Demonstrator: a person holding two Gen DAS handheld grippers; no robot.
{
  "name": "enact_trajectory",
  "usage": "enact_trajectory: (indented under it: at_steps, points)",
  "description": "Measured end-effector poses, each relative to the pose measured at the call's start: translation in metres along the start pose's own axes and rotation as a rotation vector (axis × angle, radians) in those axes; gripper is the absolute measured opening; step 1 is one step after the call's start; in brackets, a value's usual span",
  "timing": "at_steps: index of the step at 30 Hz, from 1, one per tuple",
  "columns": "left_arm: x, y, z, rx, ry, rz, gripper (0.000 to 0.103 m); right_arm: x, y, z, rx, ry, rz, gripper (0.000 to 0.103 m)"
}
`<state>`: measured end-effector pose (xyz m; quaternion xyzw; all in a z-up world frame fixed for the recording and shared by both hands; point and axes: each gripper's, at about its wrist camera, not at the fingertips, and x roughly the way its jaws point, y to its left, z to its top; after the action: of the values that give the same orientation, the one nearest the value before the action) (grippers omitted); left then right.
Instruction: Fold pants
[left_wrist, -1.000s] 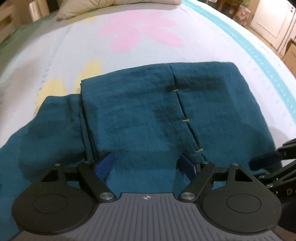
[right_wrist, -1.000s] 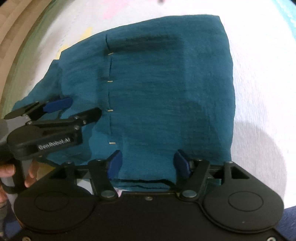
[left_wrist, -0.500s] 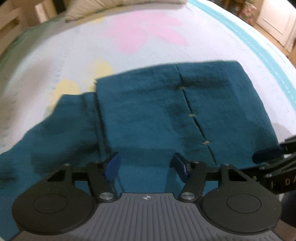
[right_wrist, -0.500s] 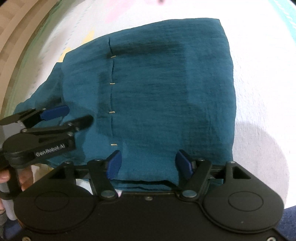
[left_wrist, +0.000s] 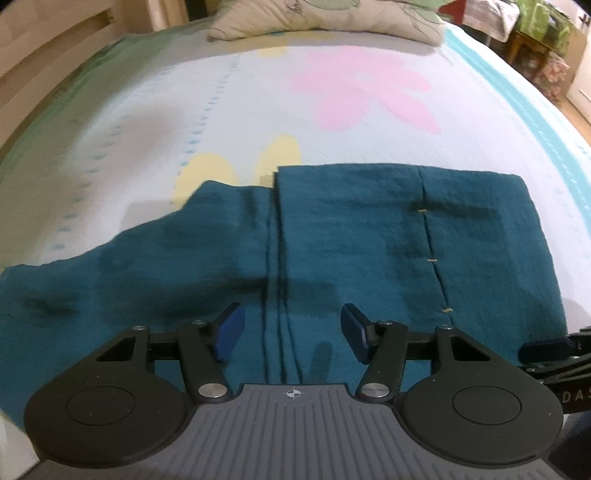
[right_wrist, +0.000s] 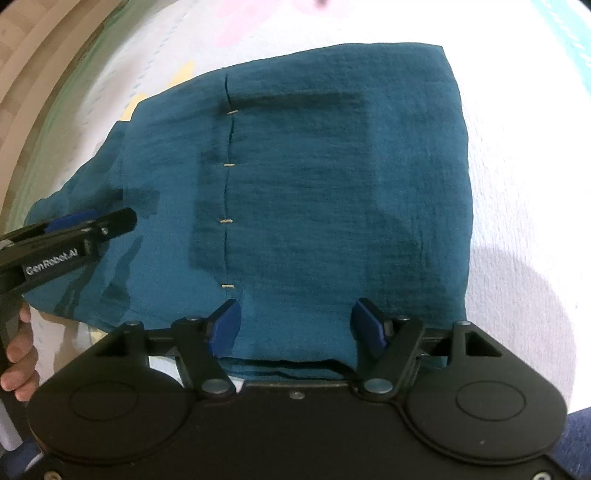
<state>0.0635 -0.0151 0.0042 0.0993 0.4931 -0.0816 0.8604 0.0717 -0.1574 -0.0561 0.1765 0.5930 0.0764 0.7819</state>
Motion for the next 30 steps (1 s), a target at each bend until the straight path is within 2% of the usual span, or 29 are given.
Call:
enact_trajectory:
  at_steps: [9, 15, 19, 24, 27, 30]
  points:
    - [-0.028, 0.011, -0.003, -0.072, -0.047, 0.032, 0.057, -0.006, -0.002, -0.007, 0.028, -0.045, 0.022, 0.071]
    - [-0.067, 0.033, 0.000, -0.112, -0.140, 0.053, 0.057, -0.031, 0.002, -0.023, -0.017, -0.173, 0.113, 0.070]
    - [-0.099, 0.069, 0.012, -0.144, -0.216, 0.052, 0.057, -0.047, 0.013, -0.030, -0.076, -0.249, 0.110, 0.066]
    - [-0.123, 0.130, 0.029, -0.157, -0.273, 0.110, 0.057, -0.061, 0.032, -0.023, -0.080, -0.341, 0.085, 0.061]
    - [-0.125, 0.171, 0.034, -0.199, -0.273, 0.144, 0.057, -0.060, 0.053, -0.012, -0.105, -0.359, 0.082, 0.059]
    - [-0.117, 0.212, 0.030, -0.248, -0.243, 0.151, 0.057, -0.049, 0.076, -0.003, -0.171, -0.346, 0.093, 0.052]
